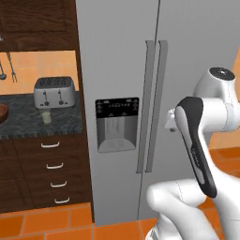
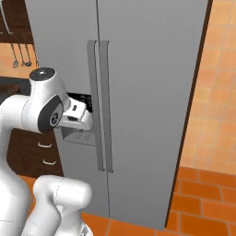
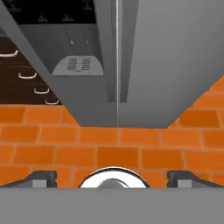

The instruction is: Grab a lemon wedge from the fridge and one ice cube from the ice bowl, and put them in the glass of lemonade.

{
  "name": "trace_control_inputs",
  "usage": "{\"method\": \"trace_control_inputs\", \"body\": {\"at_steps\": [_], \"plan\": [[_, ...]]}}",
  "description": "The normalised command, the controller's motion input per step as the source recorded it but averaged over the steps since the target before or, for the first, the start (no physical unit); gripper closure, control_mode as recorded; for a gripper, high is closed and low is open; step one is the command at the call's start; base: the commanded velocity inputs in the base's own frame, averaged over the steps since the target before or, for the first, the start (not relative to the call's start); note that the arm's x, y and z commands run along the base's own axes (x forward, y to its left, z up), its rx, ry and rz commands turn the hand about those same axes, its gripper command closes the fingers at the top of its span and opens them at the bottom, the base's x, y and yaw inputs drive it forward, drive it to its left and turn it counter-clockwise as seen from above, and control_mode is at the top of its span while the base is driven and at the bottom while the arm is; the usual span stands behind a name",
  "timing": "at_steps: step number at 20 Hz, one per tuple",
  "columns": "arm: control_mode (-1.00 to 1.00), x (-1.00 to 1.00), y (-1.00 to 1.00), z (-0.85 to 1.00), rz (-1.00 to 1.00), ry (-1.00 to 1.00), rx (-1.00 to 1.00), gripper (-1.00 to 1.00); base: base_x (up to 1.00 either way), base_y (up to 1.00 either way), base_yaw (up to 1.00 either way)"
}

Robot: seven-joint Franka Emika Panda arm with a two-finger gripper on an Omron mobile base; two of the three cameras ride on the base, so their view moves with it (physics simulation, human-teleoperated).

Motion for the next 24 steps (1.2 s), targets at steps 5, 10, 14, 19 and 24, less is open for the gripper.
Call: {"method": "trace_control_inputs", "body": {"at_steps": [5, 10, 14, 19, 24], "plan": [[-1.00, 0.06, 0.00, 0.76, 0.09, -0.16, -0.26, -1.00, 0.00, 0.00, 0.00], [-1.00, 0.27, -0.15, 0.07, 0.00, -0.41, -0.02, -1.00, 0.00, 0.00, 0.00], [-1.00, 0.95, -0.13, -0.02, -0.03, -0.18, 0.12, -1.00, 0.00, 0.00, 0.00], [-1.00, 1.00, 0.00, -0.03, -0.13, -0.01, 0.07, -1.00, 0.00, 0.00, 0.00], [-1.00, 1.00, -0.28, -0.07, -0.11, 0.09, 0.03, -1.00, 0.00, 0.00, 0.00]]}}
